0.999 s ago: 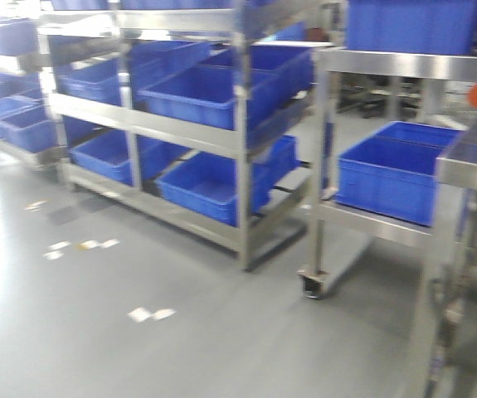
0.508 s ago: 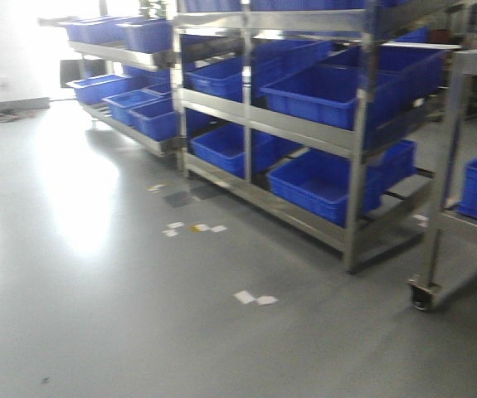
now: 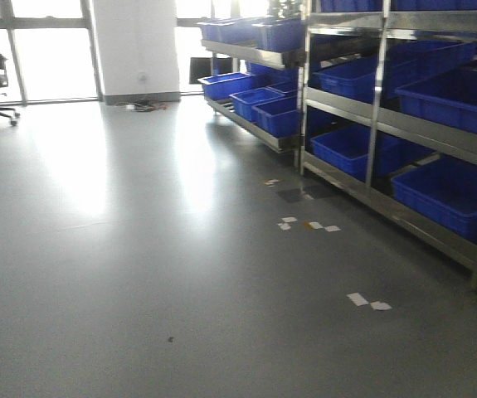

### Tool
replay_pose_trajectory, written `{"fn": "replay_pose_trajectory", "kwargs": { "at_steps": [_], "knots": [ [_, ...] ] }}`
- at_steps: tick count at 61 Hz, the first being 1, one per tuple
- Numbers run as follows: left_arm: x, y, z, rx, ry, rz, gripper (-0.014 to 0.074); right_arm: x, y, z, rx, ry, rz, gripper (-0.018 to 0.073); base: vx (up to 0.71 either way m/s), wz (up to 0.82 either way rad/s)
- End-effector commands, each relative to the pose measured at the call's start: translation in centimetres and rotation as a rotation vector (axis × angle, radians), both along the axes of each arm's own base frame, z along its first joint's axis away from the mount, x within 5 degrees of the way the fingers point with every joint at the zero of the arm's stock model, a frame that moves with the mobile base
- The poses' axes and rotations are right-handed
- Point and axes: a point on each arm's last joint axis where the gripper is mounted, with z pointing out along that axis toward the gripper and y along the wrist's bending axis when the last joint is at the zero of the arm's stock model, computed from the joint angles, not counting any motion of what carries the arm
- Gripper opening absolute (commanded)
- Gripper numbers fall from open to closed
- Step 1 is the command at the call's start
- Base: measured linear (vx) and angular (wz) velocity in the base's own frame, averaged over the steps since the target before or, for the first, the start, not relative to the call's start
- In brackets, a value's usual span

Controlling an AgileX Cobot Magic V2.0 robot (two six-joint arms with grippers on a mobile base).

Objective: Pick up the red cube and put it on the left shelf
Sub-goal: 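Drive the base along the aisle toward the shelves of blue bins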

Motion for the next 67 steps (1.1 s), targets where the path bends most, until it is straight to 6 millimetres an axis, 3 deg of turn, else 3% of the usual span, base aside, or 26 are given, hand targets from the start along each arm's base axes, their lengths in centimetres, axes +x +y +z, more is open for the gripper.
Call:
{"fn": "replay_pose_trajectory", "kwargs": {
  "at_steps": [1, 14, 67],
  "knots": [
    [0.09, -0.02, 0.04, -0.005, -0.062, -0.004, 0.0106, 0.04, -0.02, 1.84, 0.009, -0.122, 0.003, 0.0059, -0.12, 0.69],
    [0.09, -0.02, 0.04, -0.005, -0.062, -0.004, 0.0106, 0.04, -0.02, 1.84, 0.009, -0.122, 0.003, 0.0059, -0.10, 0.55],
    [0.09, -0.02, 0.04, -0.005, -0.062, -0.004, 0.0106, 0.04, -0.02, 1.84, 0.009, -0.122, 0.003, 0.0059, 0.04, 0.22]
  ]
}}
